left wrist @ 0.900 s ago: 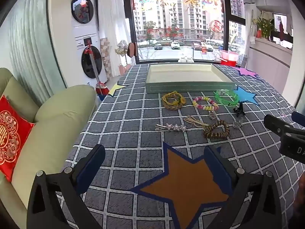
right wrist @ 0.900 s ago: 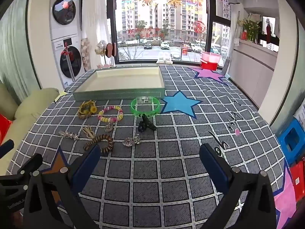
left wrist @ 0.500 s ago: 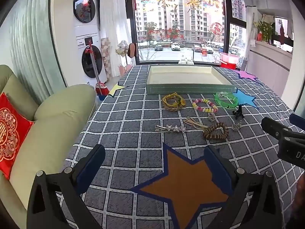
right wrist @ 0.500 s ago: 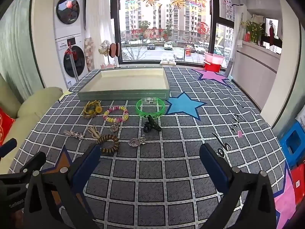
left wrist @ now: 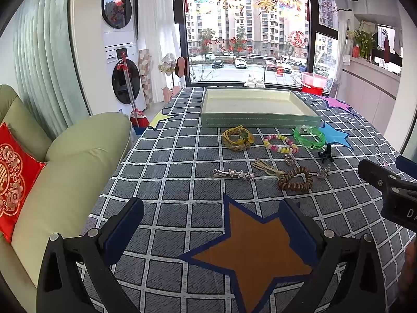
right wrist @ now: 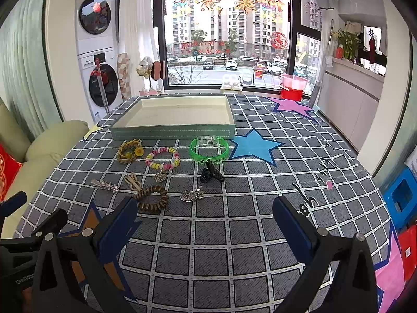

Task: Organize jewelry

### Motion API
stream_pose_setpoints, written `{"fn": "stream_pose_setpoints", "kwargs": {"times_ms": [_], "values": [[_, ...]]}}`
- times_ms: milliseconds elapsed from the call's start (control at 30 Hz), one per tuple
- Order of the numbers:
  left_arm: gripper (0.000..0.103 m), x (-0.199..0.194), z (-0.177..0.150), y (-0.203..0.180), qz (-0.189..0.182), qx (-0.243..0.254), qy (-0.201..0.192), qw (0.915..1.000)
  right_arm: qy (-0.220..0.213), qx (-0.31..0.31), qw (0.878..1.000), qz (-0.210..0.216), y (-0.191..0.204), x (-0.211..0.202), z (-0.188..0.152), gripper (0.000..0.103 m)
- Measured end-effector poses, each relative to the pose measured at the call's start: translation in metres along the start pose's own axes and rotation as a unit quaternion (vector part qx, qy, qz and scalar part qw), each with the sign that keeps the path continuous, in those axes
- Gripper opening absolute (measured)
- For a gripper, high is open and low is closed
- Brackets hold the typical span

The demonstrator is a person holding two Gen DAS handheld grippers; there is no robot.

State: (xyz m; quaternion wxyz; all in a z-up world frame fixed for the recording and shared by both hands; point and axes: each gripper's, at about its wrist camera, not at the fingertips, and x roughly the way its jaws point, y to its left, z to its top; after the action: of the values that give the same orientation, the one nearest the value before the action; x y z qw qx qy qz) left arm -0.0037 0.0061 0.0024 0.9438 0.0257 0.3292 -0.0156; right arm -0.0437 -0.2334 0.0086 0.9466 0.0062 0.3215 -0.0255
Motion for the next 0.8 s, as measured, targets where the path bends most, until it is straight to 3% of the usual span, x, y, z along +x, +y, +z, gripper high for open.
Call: {"fn": "stream_pose_setpoints", "kwargs": {"times_ms": [800], "values": [[0.103, -0.0008, 0.0004, 0.0009, -0.001, 0.0, 0.0, 1.0, 0.001, 0.002, 1.0, 0.003, 0.0001, 0.0, 0.0, 0.103]]}}
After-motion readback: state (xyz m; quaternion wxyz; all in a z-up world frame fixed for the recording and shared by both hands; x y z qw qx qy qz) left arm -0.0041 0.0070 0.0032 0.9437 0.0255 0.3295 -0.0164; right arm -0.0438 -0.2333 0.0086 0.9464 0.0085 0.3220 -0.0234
